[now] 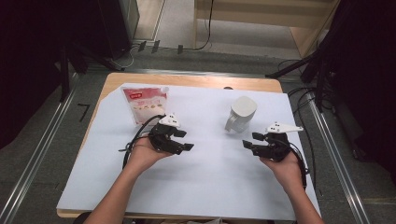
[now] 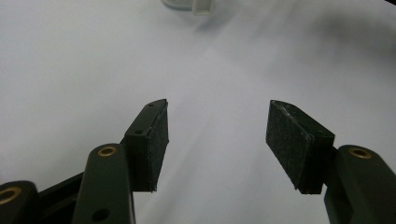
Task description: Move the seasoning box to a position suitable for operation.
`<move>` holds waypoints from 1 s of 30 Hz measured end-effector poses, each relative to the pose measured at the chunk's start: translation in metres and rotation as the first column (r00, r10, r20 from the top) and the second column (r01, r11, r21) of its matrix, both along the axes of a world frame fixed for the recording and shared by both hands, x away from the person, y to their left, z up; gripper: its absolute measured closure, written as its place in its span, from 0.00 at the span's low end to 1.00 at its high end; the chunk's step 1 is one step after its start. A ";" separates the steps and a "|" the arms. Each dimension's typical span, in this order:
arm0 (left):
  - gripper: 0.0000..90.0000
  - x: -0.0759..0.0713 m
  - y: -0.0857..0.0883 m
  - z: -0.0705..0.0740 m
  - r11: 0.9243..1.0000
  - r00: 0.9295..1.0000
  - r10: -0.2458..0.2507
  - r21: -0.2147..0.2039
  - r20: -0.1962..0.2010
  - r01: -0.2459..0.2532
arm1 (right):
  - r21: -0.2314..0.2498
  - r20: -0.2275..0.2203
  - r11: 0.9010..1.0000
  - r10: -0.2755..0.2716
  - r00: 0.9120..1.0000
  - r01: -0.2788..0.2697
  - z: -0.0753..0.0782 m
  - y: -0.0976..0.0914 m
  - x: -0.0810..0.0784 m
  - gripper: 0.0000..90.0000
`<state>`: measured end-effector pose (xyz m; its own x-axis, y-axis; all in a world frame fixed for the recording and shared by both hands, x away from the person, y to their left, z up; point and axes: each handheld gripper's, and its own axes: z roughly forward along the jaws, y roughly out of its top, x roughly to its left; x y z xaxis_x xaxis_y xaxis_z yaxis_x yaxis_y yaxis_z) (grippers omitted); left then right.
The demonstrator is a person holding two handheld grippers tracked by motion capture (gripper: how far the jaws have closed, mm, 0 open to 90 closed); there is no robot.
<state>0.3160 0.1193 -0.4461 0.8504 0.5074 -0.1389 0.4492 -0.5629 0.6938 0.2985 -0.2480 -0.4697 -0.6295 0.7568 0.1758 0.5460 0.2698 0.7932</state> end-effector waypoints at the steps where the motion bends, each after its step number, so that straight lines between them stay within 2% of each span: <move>1: 0.45 0.000 0.001 0.001 1.000 1.000 0.005 -0.017 0.001 -0.005 | -0.002 -0.004 1.000 -0.001 1.000 0.001 0.000 0.001 0.000 0.49; 9: 0.45 0.001 0.005 0.003 1.000 1.000 0.014 -0.017 -0.003 -0.014 | -0.013 -0.004 1.000 0.008 1.000 -0.008 0.000 0.006 0.000 0.49; 13: 0.44 0.001 0.005 0.005 1.000 1.000 0.005 -0.012 -0.006 -0.005 | -0.005 0.006 1.000 -0.004 1.000 0.004 0.001 0.007 -0.001 0.50; 17: 0.44 0.000 0.005 0.008 1.000 1.000 0.005 -0.001 -0.019 -0.005 | 0.007 -0.001 1.000 -0.011 1.000 0.011 0.002 0.006 0.000 0.51; 21: 0.43 0.000 0.006 0.010 1.000 1.000 -0.006 0.006 -0.015 0.006 | 0.006 -0.002 1.000 -0.015 1.000 0.015 0.003 0.005 0.000 0.52; 25: 0.43 0.000 0.006 0.010 1.000 1.000 -0.007 0.000 -0.015 0.007 | 0.003 0.013 1.000 -0.017 1.000 0.017 0.003 0.005 0.001 0.51; 30: 0.42 0.000 0.008 0.011 1.000 1.000 -0.002 -0.004 -0.010 0.002 | 0.002 0.054 1.000 -0.024 0.998 0.024 0.003 0.001 0.004 0.46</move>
<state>0.3161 0.1273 -0.4352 0.8499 0.5053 -0.1498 0.4553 -0.5609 0.6915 0.3020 -0.2467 -0.4664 -0.6197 0.7716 0.1436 0.5089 0.2558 0.8219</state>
